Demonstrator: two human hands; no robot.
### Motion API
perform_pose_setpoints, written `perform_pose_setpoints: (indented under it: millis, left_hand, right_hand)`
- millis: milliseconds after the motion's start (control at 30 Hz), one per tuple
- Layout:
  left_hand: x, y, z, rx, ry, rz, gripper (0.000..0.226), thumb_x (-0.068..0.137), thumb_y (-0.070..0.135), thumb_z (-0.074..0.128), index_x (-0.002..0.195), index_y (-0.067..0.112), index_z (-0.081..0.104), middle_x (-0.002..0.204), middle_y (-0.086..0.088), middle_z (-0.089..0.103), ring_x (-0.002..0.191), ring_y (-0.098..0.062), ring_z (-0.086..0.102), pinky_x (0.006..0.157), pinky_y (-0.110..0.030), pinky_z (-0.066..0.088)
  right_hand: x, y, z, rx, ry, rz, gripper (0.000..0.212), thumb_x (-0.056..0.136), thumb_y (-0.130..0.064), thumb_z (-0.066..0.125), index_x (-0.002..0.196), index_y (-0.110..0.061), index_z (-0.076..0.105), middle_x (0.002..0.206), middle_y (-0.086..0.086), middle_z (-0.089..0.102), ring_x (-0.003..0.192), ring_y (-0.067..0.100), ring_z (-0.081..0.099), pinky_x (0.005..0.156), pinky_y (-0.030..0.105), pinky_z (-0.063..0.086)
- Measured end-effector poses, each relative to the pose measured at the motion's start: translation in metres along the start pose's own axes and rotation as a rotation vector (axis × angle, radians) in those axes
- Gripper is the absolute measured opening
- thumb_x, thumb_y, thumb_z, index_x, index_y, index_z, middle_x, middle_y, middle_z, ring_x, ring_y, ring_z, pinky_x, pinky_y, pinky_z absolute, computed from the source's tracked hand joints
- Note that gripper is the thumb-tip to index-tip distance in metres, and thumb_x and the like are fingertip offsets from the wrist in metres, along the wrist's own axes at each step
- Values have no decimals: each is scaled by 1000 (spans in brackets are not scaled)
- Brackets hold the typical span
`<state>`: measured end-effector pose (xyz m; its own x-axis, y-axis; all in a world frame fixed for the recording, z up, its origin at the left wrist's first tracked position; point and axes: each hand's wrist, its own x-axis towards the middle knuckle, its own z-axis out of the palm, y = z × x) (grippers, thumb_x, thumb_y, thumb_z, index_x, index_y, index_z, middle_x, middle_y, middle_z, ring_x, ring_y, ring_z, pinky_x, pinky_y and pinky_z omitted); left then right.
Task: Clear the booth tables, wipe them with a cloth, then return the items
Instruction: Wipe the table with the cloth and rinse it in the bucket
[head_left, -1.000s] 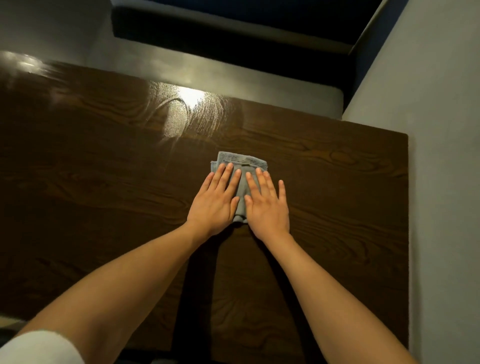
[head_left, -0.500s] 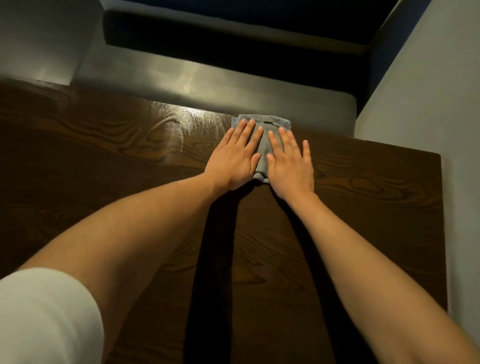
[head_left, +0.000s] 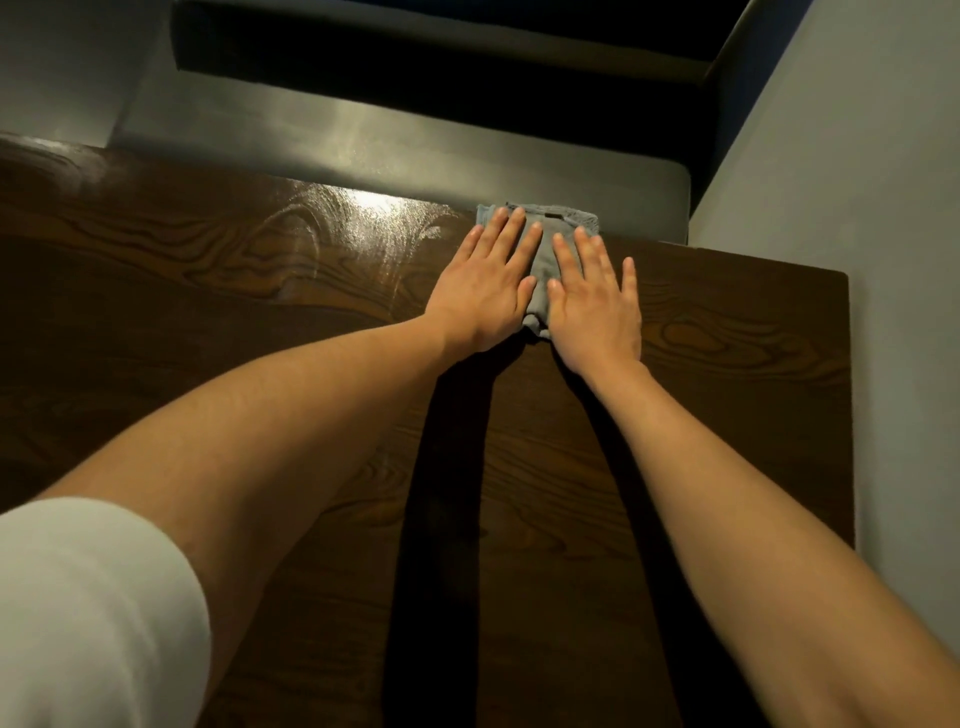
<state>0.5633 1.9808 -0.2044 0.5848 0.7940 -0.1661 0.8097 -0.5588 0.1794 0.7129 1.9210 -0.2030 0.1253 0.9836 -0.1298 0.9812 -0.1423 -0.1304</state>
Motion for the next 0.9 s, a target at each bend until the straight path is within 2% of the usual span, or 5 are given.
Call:
perform_pose_setpoints:
  millis: [367, 667, 900]
  left_hand:
    - [-74, 48, 16, -15, -17, 13, 62, 107, 39, 21, 162, 14, 3, 169, -10, -2, 156, -23, -7, 126, -39, -4]
    - [-184, 62, 35, 5, -38, 9, 66, 103, 45, 11, 162, 15, 4, 169, -9, -1, 156, -21, -8, 127, -38, -2]
    - [-272, 74, 50, -9, -68, 44, 63, 105, 45, 15, 160, 17, -1, 167, -7, -5, 155, -22, -10, 125, -39, -2]
  right_hand:
    - [-84, 6, 6, 29, -43, 39, 56, 107, -37, 23, 160, -25, 7, 168, 0, 5, 155, 18, 2, 124, 48, 4]
    - [-185, -16, 16, 18, -87, -59, 58, 106, -37, 25, 160, -25, 9, 168, 2, 7, 155, 19, 4, 124, 49, 4]
    - [-276, -46, 27, 26, -146, -18, 60, 106, -37, 26, 160, -25, 2, 168, 2, 1, 155, 19, -1, 123, 48, 1]
